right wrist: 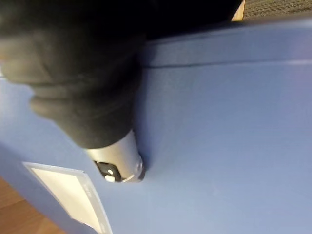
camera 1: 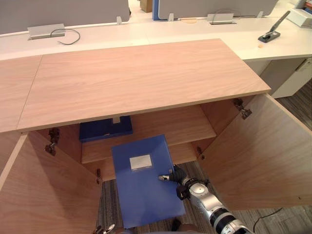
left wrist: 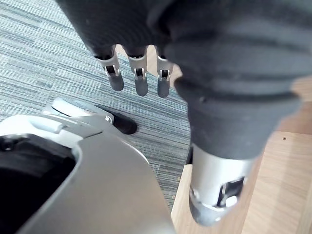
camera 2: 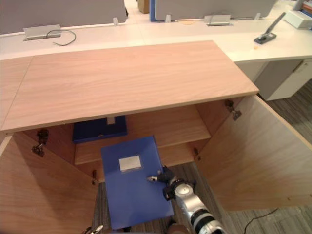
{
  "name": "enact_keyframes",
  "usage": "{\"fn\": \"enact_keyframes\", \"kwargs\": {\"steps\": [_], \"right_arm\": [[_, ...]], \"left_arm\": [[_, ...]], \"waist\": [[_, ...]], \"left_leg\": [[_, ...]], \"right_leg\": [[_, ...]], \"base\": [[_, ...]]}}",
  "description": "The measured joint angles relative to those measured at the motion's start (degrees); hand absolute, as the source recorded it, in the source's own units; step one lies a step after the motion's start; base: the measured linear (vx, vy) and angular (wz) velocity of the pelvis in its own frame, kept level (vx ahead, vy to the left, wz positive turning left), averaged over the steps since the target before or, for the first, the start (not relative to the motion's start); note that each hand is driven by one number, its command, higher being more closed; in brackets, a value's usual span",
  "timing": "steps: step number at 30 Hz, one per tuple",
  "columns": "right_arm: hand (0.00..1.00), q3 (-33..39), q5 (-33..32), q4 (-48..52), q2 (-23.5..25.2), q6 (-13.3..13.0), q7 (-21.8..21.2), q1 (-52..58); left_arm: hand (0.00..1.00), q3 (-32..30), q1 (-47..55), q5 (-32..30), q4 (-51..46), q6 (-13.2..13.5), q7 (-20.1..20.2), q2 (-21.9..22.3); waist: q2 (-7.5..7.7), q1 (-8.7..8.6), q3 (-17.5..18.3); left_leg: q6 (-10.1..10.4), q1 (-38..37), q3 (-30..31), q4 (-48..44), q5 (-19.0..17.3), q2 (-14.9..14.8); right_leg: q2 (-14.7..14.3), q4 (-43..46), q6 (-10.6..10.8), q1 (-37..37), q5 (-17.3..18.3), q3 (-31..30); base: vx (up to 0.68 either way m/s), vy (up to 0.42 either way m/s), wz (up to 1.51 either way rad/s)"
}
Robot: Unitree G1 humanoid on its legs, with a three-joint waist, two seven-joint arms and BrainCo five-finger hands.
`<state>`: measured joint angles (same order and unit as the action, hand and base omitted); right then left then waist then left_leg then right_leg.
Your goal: Walk over to the cabinet, pick up the folder, carry it to the office cabinet, place the folder inside the office cabinet, then close the office cabinet door
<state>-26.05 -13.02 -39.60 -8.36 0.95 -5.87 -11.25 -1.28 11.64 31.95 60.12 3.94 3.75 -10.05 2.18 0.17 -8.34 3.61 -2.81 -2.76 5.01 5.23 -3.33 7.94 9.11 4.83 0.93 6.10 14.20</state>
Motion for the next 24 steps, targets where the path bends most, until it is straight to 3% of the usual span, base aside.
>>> {"fn": "enact_keyframes", "kwargs": {"steps": [8,11,13,16,24], "right_arm": [[1.00,0.2,0.6,-8.7,1.3,0.9,1.7,-4.3],[1.00,2.5,-3.9,-13.1,2.0,1.5,1.8,-5.6],[1.00,5.8,-14.3,-16.4,2.3,1.8,2.3,-5.8],[1.00,11.9,-24.3,-17.5,2.6,1.6,4.2,-5.9],[1.00,21.2,-43.2,-17.4,4.5,-1.9,4.3,-4.1]], "left_arm": [[0.00,4.0,-1.0,-2.9,-0.1,-0.1,-0.9,-1.2],[0.00,5.1,-1.5,-3.7,-0.1,-0.2,-0.9,-1.6],[0.00,5.8,-2.0,-3.6,-0.1,-0.3,-0.9,-1.9],[0.00,5.8,-2.6,-3.2,-0.1,-0.6,-0.9,-1.5],[0.00,2.5,-2.4,-5.2,0.0,-1.3,-0.3,-0.5]], "waist": [[-0.42,0.93,0.3],[-0.49,1.13,0.3],[-0.77,1.47,0.0],[-1.57,1.66,-0.9],[-1.74,1.57,-1.0]], "left_leg": [[0.3,0.8,-0.5,0.3,-0.1,0.1],[0.5,2.3,-0.5,0.4,0.2,0.0],[0.4,4.9,0.2,0.4,1.0,0.0],[0.2,6.2,0.7,0.4,1.5,0.2],[0.5,5.7,1.5,0.4,0.8,0.0]], "right_leg": [[-0.1,-1.2,-0.1,0.2,-0.1,0.0],[-0.2,-1.5,-0.3,-1.0,-0.7,0.0],[-0.2,-1.8,-0.4,-3.2,-1.6,0.9],[-0.2,-2.9,-0.5,-3.8,-2.6,1.4],[-0.8,-5.9,-0.8,-1.3,-2.7,2.6]], "base": [[0.05,-0.009,0.02],[-0.04,0.013,0.01],[-0.08,0.027,0.13],[-0.06,0.034,0.12],[0.01,0.006,0.05]]}}
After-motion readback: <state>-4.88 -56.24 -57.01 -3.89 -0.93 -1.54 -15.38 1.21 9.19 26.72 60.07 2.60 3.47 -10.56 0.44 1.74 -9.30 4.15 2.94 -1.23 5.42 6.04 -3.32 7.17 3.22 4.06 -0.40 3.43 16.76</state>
